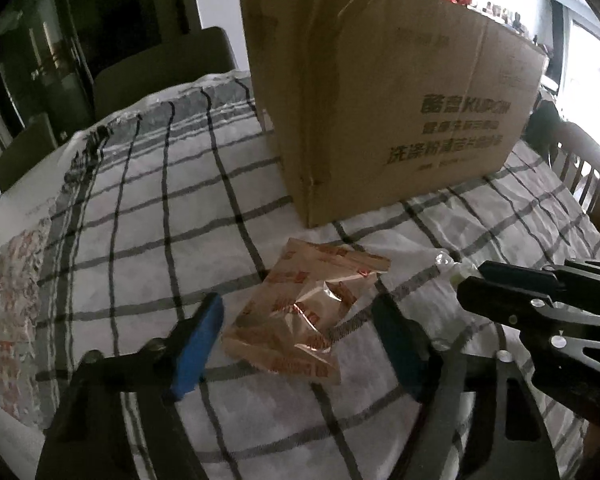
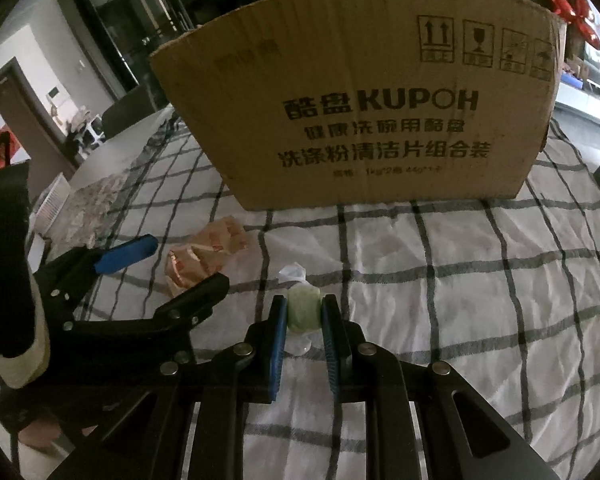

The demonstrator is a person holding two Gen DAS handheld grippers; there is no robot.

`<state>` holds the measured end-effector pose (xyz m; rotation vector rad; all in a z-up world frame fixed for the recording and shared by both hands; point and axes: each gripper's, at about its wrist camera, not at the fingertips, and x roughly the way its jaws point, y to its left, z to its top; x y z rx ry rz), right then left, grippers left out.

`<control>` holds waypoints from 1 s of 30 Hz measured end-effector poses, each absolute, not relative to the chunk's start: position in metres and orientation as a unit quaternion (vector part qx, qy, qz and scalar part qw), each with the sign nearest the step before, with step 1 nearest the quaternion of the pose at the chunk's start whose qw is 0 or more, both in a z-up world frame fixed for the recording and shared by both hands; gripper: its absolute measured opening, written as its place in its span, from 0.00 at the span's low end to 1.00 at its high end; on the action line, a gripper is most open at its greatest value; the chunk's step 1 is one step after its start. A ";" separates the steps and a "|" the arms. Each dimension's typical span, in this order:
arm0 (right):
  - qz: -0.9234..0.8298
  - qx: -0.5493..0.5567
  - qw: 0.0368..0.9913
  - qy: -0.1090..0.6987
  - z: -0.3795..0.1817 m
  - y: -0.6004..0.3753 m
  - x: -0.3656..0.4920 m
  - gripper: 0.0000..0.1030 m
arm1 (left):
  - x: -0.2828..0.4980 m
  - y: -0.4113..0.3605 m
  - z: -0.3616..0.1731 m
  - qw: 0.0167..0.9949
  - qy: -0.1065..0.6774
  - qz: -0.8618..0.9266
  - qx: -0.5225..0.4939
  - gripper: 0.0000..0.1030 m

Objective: Organize snacks
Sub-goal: 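Grasp the pale green candy with the right tool while the left tool grasps the tan snack bag, then carry the tan bag and green candy over the cardboard box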

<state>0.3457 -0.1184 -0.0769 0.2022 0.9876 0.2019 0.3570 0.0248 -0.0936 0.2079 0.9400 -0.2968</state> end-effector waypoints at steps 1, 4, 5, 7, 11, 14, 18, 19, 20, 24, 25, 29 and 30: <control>0.095 0.097 0.871 0.473 -0.077 -0.119 0.347 0.18 | 0.358 0.025 -0.095 0.875 0.454 -0.143 0.095 0.64; 0.095 0.098 0.871 0.473 -0.077 -0.120 0.348 0.18 | 0.359 0.026 -0.094 0.878 0.449 -0.138 0.090 0.55; 0.095 0.097 0.871 0.472 -0.076 -0.120 0.349 0.18 | 0.358 0.027 -0.093 0.878 0.450 -0.139 0.085 0.54; 0.096 0.097 0.872 0.470 -0.075 -0.121 0.348 0.18 | 0.356 0.028 -0.091 0.880 0.447 -0.139 0.077 0.49; 0.100 0.098 0.874 0.466 -0.071 -0.122 0.343 0.18 | 0.350 0.030 -0.085 0.889 0.434 -0.128 0.072 0.46; 0.102 0.098 0.876 0.462 -0.068 -0.125 0.338 0.18 | 0.342 0.031 -0.078 0.892 0.429 -0.125 0.063 0.45; 0.106 0.101 0.879 0.454 -0.059 -0.130 0.331 0.18 | 0.329 0.030 -0.063 0.897 0.420 -0.130 0.055 0.44; 0.105 0.100 0.882 0.449 -0.055 -0.132 0.328 0.18 | 0.324 0.029 -0.058 0.898 0.416 -0.132 0.052 0.44; 0.105 0.100 0.884 0.444 -0.051 -0.134 0.326 0.18 | 0.322 0.028 -0.054 0.900 0.413 -0.132 0.051 0.44; 0.104 0.104 0.893 0.426 -0.034 -0.140 0.316 0.18 | 0.310 0.024 -0.036 0.906 0.398 -0.135 0.050 0.44; 0.104 0.105 0.895 0.421 -0.029 -0.142 0.313 0.18 | 0.307 0.023 -0.031 0.908 0.394 -0.138 0.050 0.44; 0.104 0.108 0.905 0.398 -0.010 -0.149 0.303 0.18 | 0.294 0.020 -0.009 0.916 0.372 -0.144 0.042 0.44; 0.104 0.108 0.907 0.393 -0.006 -0.150 0.300 0.18 | 0.292 0.019 -0.003 0.918 0.367 -0.144 0.042 0.44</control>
